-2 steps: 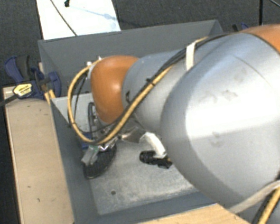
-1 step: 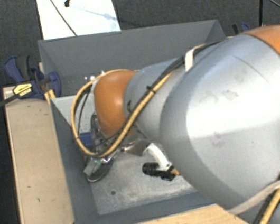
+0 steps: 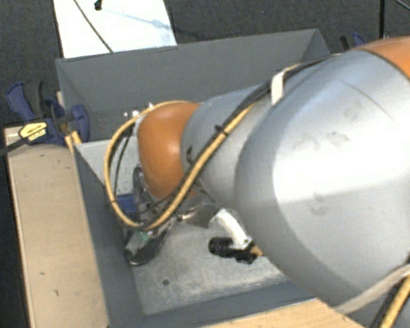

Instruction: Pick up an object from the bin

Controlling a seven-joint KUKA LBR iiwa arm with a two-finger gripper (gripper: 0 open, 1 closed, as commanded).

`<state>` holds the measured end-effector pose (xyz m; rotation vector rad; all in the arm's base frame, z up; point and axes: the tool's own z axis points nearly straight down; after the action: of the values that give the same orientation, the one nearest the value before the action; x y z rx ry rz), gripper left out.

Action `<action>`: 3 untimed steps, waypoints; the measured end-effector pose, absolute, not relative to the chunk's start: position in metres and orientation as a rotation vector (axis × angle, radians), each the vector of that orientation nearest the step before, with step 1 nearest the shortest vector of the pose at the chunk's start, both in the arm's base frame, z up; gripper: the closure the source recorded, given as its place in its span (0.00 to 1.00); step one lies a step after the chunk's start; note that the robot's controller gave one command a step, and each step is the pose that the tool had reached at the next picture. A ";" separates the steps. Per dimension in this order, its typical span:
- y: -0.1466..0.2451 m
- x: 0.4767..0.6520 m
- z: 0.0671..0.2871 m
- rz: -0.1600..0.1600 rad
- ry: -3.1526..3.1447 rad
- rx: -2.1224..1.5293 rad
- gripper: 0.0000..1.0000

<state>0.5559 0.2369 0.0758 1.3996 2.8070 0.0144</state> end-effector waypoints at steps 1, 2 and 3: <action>0.254 0.538 0.125 0.007 2.821 1.376 1.00; 0.252 0.537 0.122 0.000 2.823 1.378 0.00; 0.211 0.560 0.067 -0.007 2.860 1.304 0.00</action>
Offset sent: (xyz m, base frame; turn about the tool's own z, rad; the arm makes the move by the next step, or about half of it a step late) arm -0.0187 0.0154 0.0461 -0.0121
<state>0.5605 0.2112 0.0672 1.3044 2.8603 -0.0066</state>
